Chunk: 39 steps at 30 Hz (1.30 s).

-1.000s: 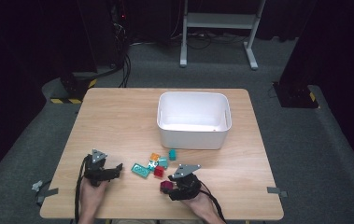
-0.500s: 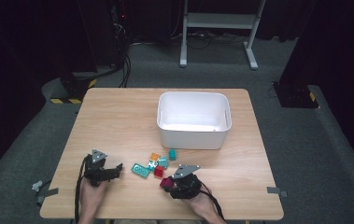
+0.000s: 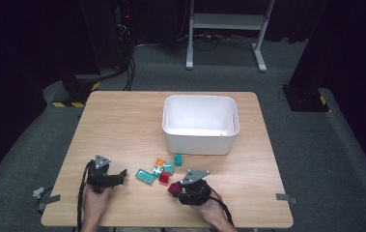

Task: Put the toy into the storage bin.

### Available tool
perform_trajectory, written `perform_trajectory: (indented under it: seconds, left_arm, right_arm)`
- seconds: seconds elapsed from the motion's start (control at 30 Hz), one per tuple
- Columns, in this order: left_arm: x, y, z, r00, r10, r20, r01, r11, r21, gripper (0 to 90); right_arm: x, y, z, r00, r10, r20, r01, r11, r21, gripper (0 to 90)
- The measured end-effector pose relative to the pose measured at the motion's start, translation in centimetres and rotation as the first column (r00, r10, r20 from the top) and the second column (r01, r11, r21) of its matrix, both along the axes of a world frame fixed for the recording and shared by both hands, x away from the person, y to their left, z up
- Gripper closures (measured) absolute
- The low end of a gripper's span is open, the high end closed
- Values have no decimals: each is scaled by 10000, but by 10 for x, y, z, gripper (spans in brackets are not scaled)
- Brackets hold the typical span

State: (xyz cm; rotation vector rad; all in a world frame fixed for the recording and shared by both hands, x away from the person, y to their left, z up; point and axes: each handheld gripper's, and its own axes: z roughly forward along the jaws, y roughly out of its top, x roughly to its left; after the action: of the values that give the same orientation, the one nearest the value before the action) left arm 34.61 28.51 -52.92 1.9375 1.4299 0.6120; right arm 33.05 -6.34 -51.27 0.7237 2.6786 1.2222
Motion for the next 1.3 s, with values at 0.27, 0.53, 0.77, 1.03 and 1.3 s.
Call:
perform_trajectory:
  seconds: [0.27, 0.53, 0.77, 1.03, 1.3]
  left_arm:
    - [0, 0, 0, 10000, -1, -1, 1, 10000, 2, 115]
    - [0, 0, 0, 10000, -4, -3, 4, 10000, 4, 115]
    - [0, 0, 0, 10000, 0, 0, 0, 10000, 0, 115]
    - [0, 0, 0, 10000, -1, -1, 1, 10000, 2, 115]
    - [0, 0, 0, 10000, 0, -1, 0, 10000, 1, 115]
  right_arm:
    - [4, -5, 6, 9999, -113, -60, 113, 9999, 93, 590]
    - [6, -9, 8, 9998, -160, -125, 162, 9997, 154, 590]
    - [8, -12, 11, 9995, -277, -142, 280, 9994, 210, 590]
    - [10, -14, 12, 9990, -405, -186, 408, 9990, 184, 590]
    - [12, -17, 19, 9987, -500, -119, 503, 9984, 269, 590]
